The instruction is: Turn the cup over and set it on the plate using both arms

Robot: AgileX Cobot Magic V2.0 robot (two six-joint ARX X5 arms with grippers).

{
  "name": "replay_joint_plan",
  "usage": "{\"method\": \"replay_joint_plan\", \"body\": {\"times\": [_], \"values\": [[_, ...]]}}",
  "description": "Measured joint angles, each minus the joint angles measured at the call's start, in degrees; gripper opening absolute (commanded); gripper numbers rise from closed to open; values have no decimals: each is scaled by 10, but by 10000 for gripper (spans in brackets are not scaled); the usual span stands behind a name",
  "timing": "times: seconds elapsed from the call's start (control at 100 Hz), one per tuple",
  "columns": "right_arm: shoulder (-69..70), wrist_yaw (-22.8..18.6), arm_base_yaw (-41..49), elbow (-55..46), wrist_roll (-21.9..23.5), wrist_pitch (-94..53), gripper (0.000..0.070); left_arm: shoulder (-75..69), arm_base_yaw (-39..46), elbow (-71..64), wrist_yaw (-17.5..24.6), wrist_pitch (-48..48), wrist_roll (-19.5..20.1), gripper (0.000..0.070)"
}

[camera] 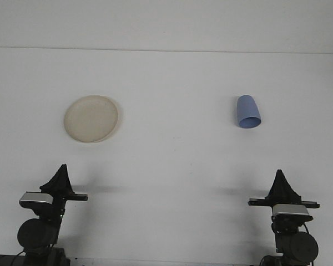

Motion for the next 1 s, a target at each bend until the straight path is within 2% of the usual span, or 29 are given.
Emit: {"method": "replay_joint_plan", "body": {"times": [0.27, 0.39, 0.63, 1.0], "values": [[0, 0, 0, 3, 15, -5, 2, 0, 0, 0, 0, 0, 0, 10], [0, 0, 0, 37, 31, -31, 2, 0, 0, 0, 0, 0, 0, 11], [49, 1, 0, 192, 40, -210, 2, 0, 0, 0, 0, 0, 0, 10], [284, 0, 0, 464, 41, -500, 2, 0, 0, 0, 0, 0, 0, 10]]}}
